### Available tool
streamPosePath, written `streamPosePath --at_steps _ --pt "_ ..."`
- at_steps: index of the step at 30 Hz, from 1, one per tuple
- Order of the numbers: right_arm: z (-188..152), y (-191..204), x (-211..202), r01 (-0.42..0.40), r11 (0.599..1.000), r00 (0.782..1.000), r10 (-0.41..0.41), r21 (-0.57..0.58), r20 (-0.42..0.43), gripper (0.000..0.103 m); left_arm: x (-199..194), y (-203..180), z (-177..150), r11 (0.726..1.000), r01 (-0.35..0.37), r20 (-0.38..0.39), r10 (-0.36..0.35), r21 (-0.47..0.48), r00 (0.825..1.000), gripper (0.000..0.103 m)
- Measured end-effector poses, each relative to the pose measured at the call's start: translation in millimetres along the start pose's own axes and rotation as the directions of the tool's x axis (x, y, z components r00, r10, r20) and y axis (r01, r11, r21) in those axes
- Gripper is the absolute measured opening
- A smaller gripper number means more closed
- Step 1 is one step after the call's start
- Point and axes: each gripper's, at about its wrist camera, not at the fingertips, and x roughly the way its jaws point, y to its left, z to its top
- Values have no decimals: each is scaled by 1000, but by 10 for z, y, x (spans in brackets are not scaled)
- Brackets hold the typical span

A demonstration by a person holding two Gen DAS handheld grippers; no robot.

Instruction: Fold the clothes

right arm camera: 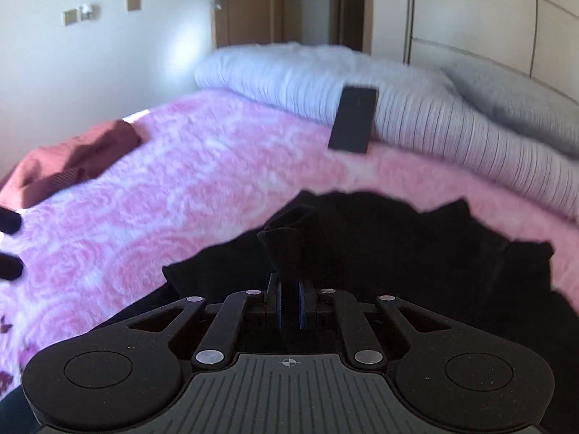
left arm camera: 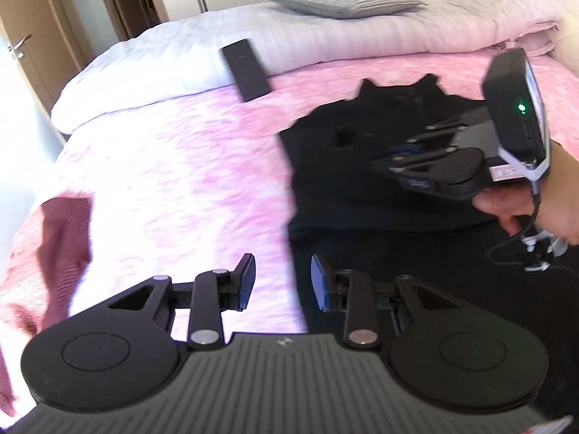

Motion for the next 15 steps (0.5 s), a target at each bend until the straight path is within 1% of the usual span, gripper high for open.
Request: streamPosePath --at_steps 1,3,5,7,8,9,10,11,12,13,15 --pt "29 -31 55 17 1000 1000 -16 11 -9 8 36 114 -39 1000 -2 -4 2 -7 1000 29" --pt "120 -9 26 56 998 998 -56 43 -3 8 97 292 -90 1000 -5 -12 5 -25 1000 29" --pt "263 -57 -74 100 992 994 -103 75 46 9 140 395 -113 999 1 -9 -2 -36 1000 29" --pt "356 -67 -95 110 988 991 -117 110 64 9 193 441 -110 999 12 -6 -13 -44 1000 29" --pt "367 -45 -41 93 988 994 -100 120 48 9 225 450 -100 999 19 -5 -19 -47 1000 29" --pt "334 -7 60 60 992 998 -60 113 -5 9 264 444 -83 998 29 -5 -29 -47 1000 29" --pt "283 30 166 23 995 997 -15 99 -78 14 303 439 -67 998 39 -5 -39 -47 999 29" --pt "232 67 273 -15 996 988 29 88 -151 16 342 434 -51 998 49 -4 -49 -47 999 29" --pt "193 88 279 -39 996 983 52 76 -178 29 383 427 -33 997 59 -4 -59 -46 998 29" --pt "163 96 202 -50 997 984 59 62 -168 45 446 406 -3 997 72 0 -72 -39 997 29" --pt "114 83 22 -69 996 986 76 51 -145 60 569 334 72 994 101 7 -101 -29 995 29"
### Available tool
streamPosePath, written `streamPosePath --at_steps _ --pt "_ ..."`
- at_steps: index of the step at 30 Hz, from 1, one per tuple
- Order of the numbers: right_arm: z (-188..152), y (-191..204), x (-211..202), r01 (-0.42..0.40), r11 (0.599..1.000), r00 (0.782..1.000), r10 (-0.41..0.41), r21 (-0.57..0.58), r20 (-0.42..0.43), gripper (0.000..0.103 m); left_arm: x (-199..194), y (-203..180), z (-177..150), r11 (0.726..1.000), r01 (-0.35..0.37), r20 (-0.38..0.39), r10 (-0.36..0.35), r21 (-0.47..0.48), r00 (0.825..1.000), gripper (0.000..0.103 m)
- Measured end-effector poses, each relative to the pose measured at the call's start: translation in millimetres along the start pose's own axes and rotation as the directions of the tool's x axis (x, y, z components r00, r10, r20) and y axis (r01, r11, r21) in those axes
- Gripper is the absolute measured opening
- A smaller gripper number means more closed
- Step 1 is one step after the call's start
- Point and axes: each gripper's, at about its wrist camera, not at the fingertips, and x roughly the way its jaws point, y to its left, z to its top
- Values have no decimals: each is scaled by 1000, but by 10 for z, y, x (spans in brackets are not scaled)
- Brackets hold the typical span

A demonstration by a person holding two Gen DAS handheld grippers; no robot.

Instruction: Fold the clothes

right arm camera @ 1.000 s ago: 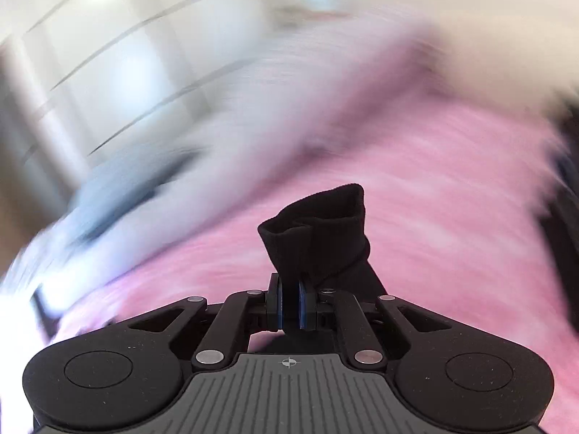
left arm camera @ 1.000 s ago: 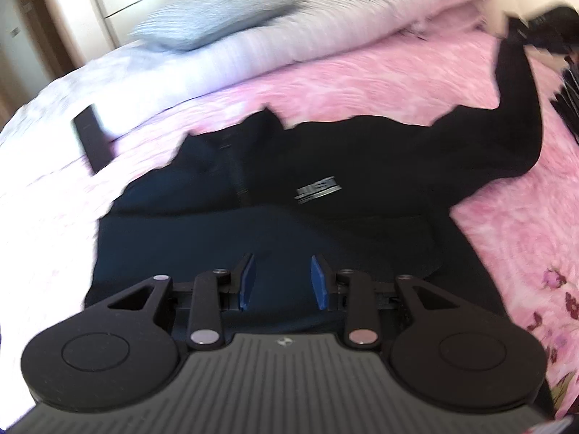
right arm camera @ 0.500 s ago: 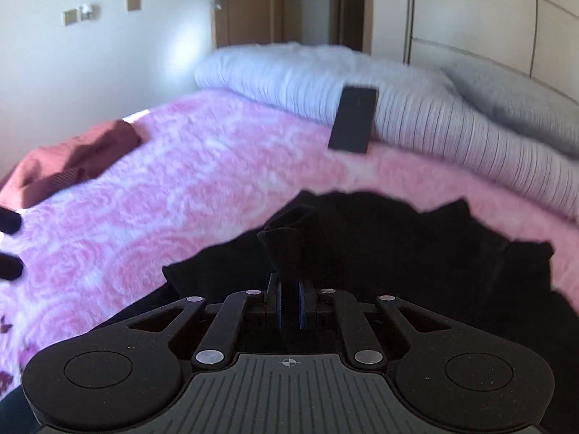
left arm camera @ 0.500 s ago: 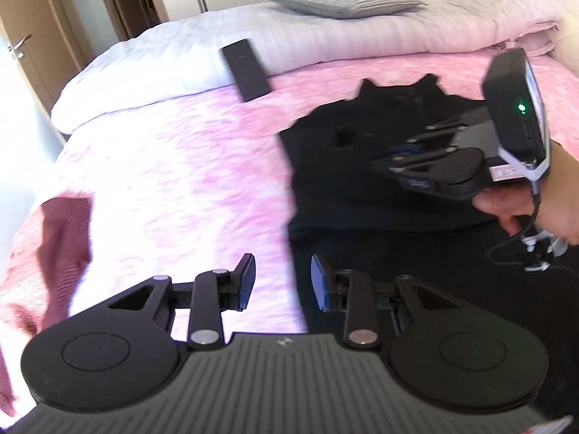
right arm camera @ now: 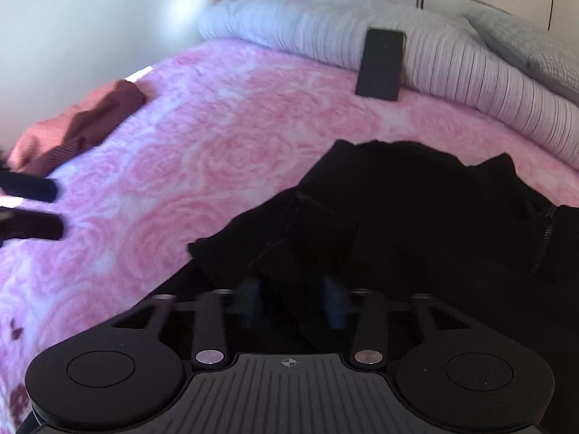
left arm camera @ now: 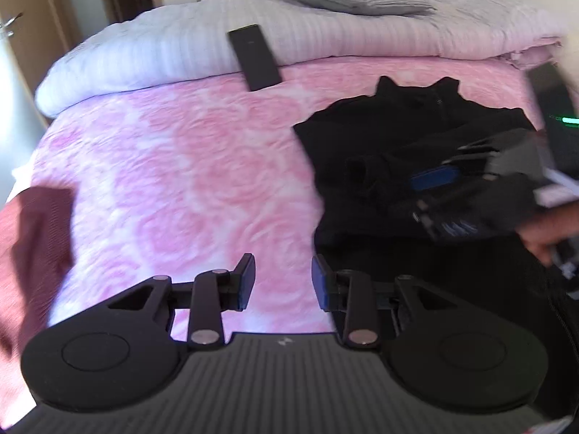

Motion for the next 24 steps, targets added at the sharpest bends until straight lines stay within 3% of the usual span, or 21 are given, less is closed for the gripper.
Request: streamPosePath --at_steps 3,6,10,13,15,16,17,20,24 --pt "-130 -182 -399 24 999 999 -25 34 47 60 279 -143 180 998 52 18 -52 19 998 29" --pt "-363 -568 -850 171 981 980 -179 96 83 60 595 -343 403 991 118 29 -120 56 992 29" --pt "-691 -1495 -1224 362 879 922 -386 310 17 60 1055 -627 633 972 195 11 -198 131 980 29" --pt "-1016 -2136 -1266 396 817 913 -400 419 -82 58 1454 -785 599 957 212 -100 -195 196 976 30" --pt "-1319 -2435 -1288 436 770 899 -394 466 -189 44 1556 -830 567 952 206 -125 -181 228 975 32" --pt "-1455 -2517 -1364 435 754 900 -385 492 -204 31 1559 -841 566 949 205 -124 -180 238 976 32" --pt "-1571 -2572 -1466 422 744 905 -374 518 -201 25 1544 -849 590 951 200 -133 -172 236 976 32" --pt "-1533 -2532 -1700 427 756 902 -395 497 -175 22 1431 -879 680 955 165 -126 -137 246 983 29" --pt "-1212 -2519 -1678 343 852 933 -357 396 -40 22 1371 -1000 765 954 166 -108 -143 250 984 28"
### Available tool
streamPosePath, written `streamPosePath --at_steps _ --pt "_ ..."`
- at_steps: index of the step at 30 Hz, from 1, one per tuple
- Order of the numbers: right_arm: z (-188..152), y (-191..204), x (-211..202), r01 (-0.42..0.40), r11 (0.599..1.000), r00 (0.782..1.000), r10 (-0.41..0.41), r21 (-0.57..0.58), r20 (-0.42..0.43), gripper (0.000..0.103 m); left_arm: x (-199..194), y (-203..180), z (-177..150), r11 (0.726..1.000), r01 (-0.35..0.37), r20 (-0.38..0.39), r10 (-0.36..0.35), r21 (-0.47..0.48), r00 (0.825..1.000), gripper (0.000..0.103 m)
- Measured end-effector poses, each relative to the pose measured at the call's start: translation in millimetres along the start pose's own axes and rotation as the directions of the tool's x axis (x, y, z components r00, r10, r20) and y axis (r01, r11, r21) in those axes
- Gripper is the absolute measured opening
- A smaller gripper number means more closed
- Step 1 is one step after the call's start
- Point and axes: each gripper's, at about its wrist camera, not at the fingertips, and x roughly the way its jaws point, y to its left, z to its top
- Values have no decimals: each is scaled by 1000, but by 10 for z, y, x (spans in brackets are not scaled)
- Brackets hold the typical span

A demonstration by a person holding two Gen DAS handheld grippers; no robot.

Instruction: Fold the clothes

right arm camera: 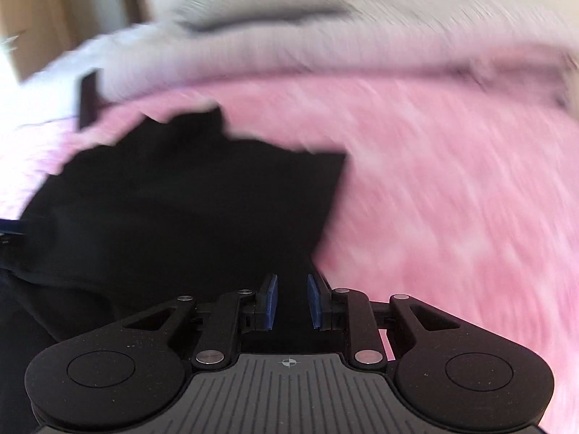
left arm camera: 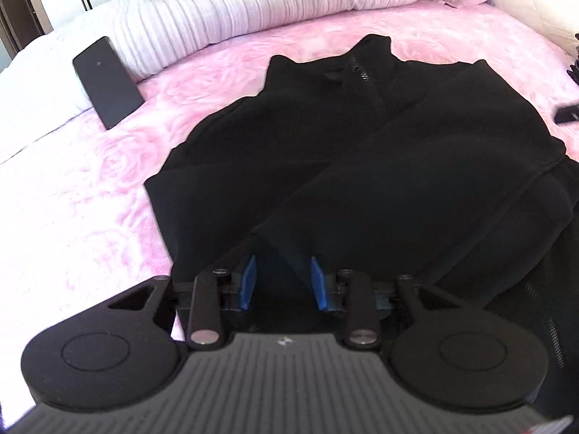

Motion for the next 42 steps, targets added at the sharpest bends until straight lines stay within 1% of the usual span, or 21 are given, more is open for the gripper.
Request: streamPosePath --at_steps 1,3,4,5,8,10,11,13,14,15,16,20,22,25,28,30,31,35,36,39,42 --pt "50 14 125 -30 999 999 29 -38 -20 22 55 -33 9 1000 3 -11 -3 7 1000 28" --pt "103 12 475 -82 989 991 69 -120 -113 22 231 -92 -2 999 -13 -54 14 35 998 30" --pt "108 -28 646 -80 985 988 58 -151 -146 22 313 -118 -7 999 -20 -71 23 48 997 31" --pt "117 -129 763 -65 987 988 42 -150 -147 22 338 -125 -7 998 -27 -54 29 50 998 32" --pt "295 -375 814 -7 995 996 -1 -100 -85 22 349 -88 38 999 -42 -38 43 23 998 31" --pt "399 -441 806 12 995 999 -17 -99 -48 22 379 -67 41 998 -55 -35 56 16 998 31" --pt "455 -469 827 -2 996 999 -2 -92 -45 22 401 -69 45 998 -60 -34 60 18 998 31" --pt "494 -506 920 -66 995 994 59 -79 -96 25 420 -87 60 997 -70 -36 71 22 997 31" --pt "505 -495 932 -57 995 993 47 -87 -112 25 414 -103 70 997 -76 -38 77 22 996 31" --pt "518 -461 914 -14 994 993 2 -108 -116 25 379 -116 85 996 -83 -36 84 15 996 31" --pt "514 -411 837 -3 993 994 -10 -114 -112 25 325 -120 121 996 -91 -25 91 7 996 31" --pt "436 -152 339 -63 993 996 57 -96 -69 26 -28 -115 48 996 -87 -1 87 -29 996 31" --pt "268 92 134 -94 990 992 85 -106 -88 43 -190 -117 -107 996 -79 -22 78 -46 997 31" --pt "-91 432 -73 -121 985 983 102 -124 -154 46 -381 -135 -428 997 -46 -73 41 -61 996 31" --pt "-487 613 -130 -92 993 960 67 -78 -273 46 -453 -201 -770 1000 -15 -162 15 1 987 31" --pt "-728 701 -190 -49 998 935 33 -37 -354 46 -570 -222 -950 999 10 -177 -5 31 984 31" --pt "-801 754 -302 -26 999 930 14 -26 -368 46 -664 -227 -1016 999 26 -174 -18 43 985 31" --pt "-990 960 -889 36 999 937 -35 -3 -349 46 -1120 -306 -1288 991 64 -152 -46 116 987 34" --pt "-1039 1014 -1019 48 999 937 -47 -7 -347 46 -1240 -339 -1364 987 73 -145 -53 140 988 37" --pt "-1218 1231 -1305 36 996 932 -65 -86 -356 46 -1521 -501 -1654 971 104 -133 -76 214 988 40" --pt "-1442 1495 -1494 -20 978 931 -57 -207 -360 46 -1770 -733 -1992 944 133 -121 -101 301 988 41"
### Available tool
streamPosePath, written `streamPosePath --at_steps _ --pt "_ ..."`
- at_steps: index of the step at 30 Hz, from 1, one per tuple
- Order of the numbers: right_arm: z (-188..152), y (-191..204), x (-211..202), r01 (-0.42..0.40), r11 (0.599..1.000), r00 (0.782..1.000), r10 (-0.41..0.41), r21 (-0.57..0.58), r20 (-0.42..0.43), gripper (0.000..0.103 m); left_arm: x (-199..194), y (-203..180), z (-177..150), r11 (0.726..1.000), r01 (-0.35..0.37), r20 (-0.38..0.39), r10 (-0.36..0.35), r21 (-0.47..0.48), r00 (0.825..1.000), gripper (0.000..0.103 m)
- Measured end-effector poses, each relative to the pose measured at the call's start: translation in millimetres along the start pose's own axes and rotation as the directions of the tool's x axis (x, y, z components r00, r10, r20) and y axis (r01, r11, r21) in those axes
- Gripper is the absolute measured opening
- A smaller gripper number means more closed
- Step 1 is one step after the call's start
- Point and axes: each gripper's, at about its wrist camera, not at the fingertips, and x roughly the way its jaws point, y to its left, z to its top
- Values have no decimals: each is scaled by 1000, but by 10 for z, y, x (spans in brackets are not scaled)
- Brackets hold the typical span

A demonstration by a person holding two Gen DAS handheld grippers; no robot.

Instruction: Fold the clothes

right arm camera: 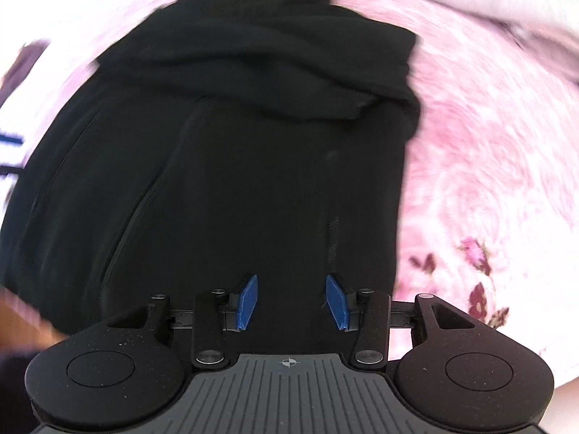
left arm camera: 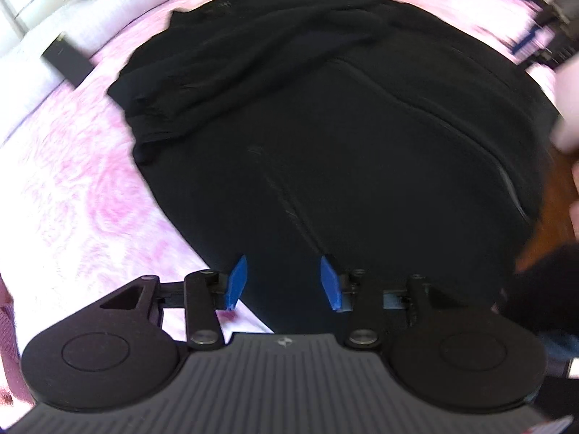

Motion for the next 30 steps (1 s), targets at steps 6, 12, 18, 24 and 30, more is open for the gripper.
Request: streamPosePath --at_steps 6,12,18,24,30 --pt "-354 431 -15 -75 978 997 77 -193 1 46 -301 -947 -490 950 7 33 -18 312 999 53" --pt "-597 547 -46 -102 968 994 109 -229 19 46 -145 -1550 -731 862 -81 -21 106 501 994 52" --pt "-900 555 44 -60 987 998 64 -147 19 46 82 -1604 -799 793 -160 13 189 588 982 58" --pt "-1145 731 -28 8 994 999 -3 -113 45 46 138 -1301 -713 815 -185 62 181 550 981 35" --pt "-1287 1293 -43 118 945 981 -63 -305 184 46 17 -1035 -531 836 -167 103 133 523 986 10"
